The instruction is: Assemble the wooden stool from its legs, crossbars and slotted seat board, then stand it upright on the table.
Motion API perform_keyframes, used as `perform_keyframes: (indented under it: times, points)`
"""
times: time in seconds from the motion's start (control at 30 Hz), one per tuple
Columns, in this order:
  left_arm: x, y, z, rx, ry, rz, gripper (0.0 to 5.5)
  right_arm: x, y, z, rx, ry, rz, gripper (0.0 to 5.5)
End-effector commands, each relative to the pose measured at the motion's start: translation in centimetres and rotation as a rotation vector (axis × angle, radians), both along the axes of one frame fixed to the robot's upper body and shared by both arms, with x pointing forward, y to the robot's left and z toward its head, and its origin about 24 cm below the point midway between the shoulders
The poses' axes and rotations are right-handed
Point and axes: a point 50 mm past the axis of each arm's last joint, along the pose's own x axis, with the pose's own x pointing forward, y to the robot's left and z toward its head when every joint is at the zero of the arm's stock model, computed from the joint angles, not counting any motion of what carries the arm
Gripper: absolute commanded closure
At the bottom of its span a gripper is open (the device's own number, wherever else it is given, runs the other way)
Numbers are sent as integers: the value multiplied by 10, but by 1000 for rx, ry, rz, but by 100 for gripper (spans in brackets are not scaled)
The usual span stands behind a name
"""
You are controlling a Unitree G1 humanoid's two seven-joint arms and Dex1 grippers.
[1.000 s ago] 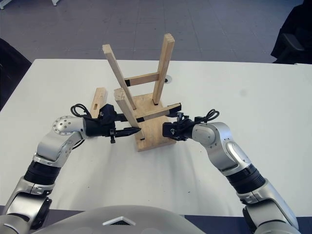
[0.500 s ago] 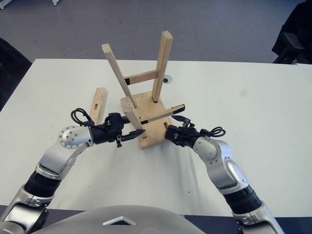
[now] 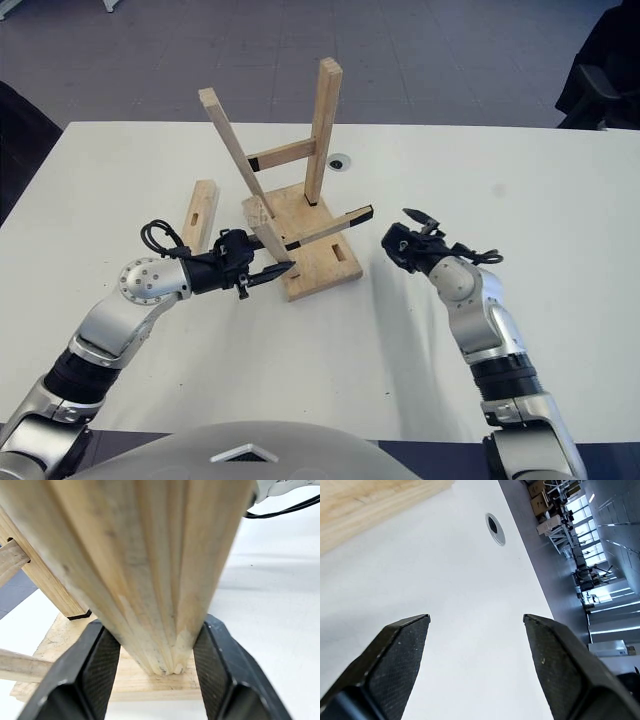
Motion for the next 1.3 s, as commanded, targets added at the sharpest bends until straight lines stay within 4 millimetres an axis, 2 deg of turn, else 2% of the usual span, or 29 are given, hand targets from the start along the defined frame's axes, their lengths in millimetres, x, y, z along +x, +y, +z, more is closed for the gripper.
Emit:
perform_keyframes:
  times: [0.03,0.17,0.3,0.5,0.63,0.73,0.77,0.9,1.0,1.1,1.2,1.27,1.3]
  points:
    - [-6,58,-49,366,186,119,345,-17,29,-10,71,67,160,206]
    - [-7,61,-46,377,185,64,345,-36,52,1,169,83,277,206]
    - [-15,63,-49,365,223,15,345,-46,64,9,212,94,322,206]
    - [-26,67,-60,205,443,54,345,-43,57,11,177,91,299,206]
    - [-22,67,-58,176,443,64,345,-42,56,13,168,83,300,206]
    - [-18,62,-53,149,380,48,345,-40,56,13,163,77,299,206]
    - [-17,60,-50,132,356,34,309,-41,56,13,160,78,298,206]
    - [-15,56,-43,81,314,17,242,-42,56,11,152,84,296,206]
    - [-17,63,-44,106,334,33,193,-37,50,12,142,65,262,206]
    - [-16,70,-49,133,346,99,156,-28,30,20,139,24,184,206]
    - [-9,77,-52,137,331,224,156,-16,5,19,76,0,90,206]
    - [-2,78,-52,118,303,289,156,-6,-2,15,57,-6,51,206]
    - [2,77,-52,119,285,309,174,-2,-2,12,61,-7,41,206]
